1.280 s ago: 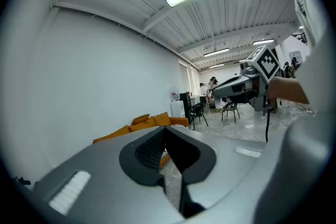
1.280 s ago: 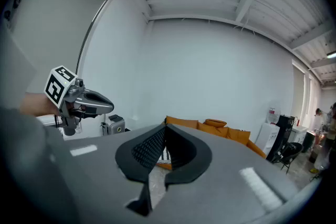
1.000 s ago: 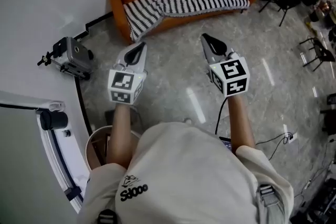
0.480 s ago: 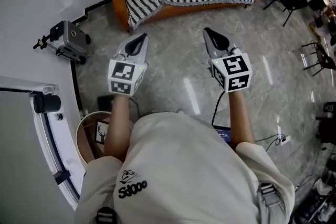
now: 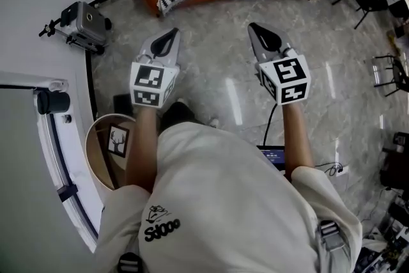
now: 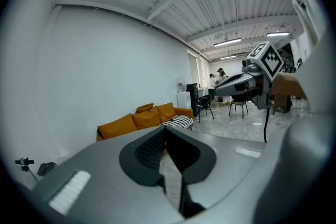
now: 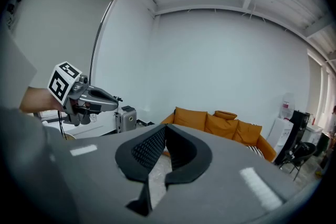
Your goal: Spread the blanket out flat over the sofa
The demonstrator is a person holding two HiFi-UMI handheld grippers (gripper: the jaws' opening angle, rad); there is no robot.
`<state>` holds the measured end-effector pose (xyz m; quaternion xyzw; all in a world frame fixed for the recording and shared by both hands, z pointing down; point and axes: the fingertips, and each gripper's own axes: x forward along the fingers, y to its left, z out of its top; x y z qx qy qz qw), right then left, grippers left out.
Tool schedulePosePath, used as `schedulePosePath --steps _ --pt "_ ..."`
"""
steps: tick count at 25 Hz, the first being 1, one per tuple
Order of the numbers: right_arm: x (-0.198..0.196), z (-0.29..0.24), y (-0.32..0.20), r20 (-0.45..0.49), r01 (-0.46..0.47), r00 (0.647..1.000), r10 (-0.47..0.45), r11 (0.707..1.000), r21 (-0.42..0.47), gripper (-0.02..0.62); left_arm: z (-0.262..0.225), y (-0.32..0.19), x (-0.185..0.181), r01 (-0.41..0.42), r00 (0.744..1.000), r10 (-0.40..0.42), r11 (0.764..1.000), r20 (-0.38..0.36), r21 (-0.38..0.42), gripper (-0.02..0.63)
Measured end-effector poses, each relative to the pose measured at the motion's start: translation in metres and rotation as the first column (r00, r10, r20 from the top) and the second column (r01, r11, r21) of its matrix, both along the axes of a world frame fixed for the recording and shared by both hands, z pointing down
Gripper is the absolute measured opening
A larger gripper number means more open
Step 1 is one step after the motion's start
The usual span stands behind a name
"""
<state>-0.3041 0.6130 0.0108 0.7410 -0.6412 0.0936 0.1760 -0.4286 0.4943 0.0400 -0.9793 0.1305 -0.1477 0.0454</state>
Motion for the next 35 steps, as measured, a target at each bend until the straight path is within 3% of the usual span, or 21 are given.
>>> schedulePosePath --steps 8,14,24,35 --pt "0.036 0.018 -0.028 0.031 -0.024 0.999 0.025 0.999 -0.022 0.003 0.021 -0.028 0.03 0.022 1.0 -0.021 0.999 0.02 -0.031 0.009" --pt "0.081 0.032 -0.089 0.042 -0.058 0.997 0.059 0.998 -0.038 0.003 0.036 -0.098 0.068 0.023 1.0 -0.022 0.998 0.022 -0.052 0.009" --pt "0.167 0.037 -0.22 0.092 -0.127 0.987 0.132 0.99 -0.059 0.003 0.045 -0.227 0.164 -0.024 0.998 0.029 0.996 0.058 -0.082 0.009" --pt "0.215 0.052 -0.3 0.136 -0.199 0.968 0.212 0.974 -0.104 0.003 0.063 -0.315 0.207 -0.041 0.996 0.053 0.989 0.078 -0.144 0.011"
